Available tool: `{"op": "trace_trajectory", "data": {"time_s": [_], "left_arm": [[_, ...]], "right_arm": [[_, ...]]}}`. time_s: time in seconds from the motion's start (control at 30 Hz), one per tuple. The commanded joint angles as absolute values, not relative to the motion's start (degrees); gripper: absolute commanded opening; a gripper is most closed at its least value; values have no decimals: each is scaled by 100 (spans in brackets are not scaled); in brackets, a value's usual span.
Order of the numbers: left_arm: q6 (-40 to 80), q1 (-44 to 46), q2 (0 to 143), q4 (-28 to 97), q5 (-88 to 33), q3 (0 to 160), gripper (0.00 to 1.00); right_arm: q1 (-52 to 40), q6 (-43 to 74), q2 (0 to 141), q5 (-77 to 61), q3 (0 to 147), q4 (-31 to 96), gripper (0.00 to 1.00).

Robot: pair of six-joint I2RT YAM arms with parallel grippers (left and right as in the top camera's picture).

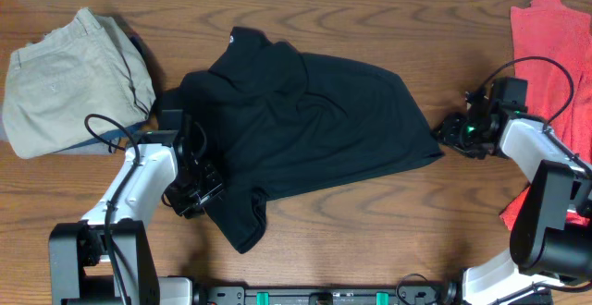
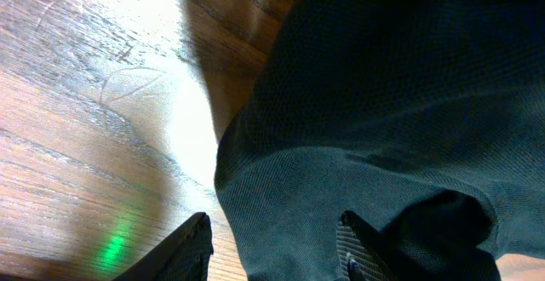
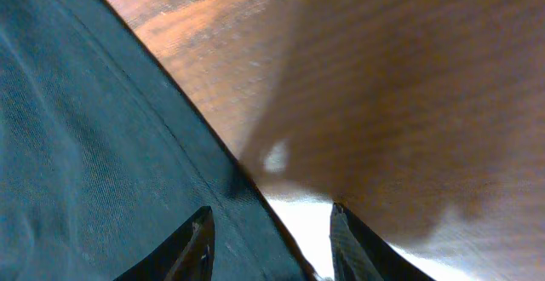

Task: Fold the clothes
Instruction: 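Grasp the shirt's right hem corner with the right gripper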

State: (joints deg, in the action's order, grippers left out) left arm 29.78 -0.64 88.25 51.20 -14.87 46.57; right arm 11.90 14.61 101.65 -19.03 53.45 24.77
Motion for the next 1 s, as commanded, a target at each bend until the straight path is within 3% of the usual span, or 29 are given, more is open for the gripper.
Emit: {"op": "trace_trajectory", "data": {"time_s": [0.0, 0.27, 0.3, 0.4, 0.63, 0.97], "left_arm": [[2956, -56, 8761, 5159, -1500, 4683, 50], [2956, -56, 8761, 5159, -1500, 4683, 52], [2956, -56, 8761, 5157, -1500, 4683, 52], [2956, -56, 8761, 5155, -1500, 4683, 52], [2952, -56, 8761, 5162, -1503, 4683, 52], [2847, -54, 8761, 5256, -1907, 4683, 53]], "right_arm": [[1002, 1763, 10235, -1811, 5092, 2235, 42], [819, 2010, 10235, -1629, 4748, 1787, 45], [799, 2021, 10235, -1629, 4731, 1758, 40], [781, 2018, 10235, -1625, 4711, 1806, 1], [1243, 2189, 10101, -915, 4954, 2252, 1], [2390, 1927, 9749, -945, 5452, 3363, 1]]}}
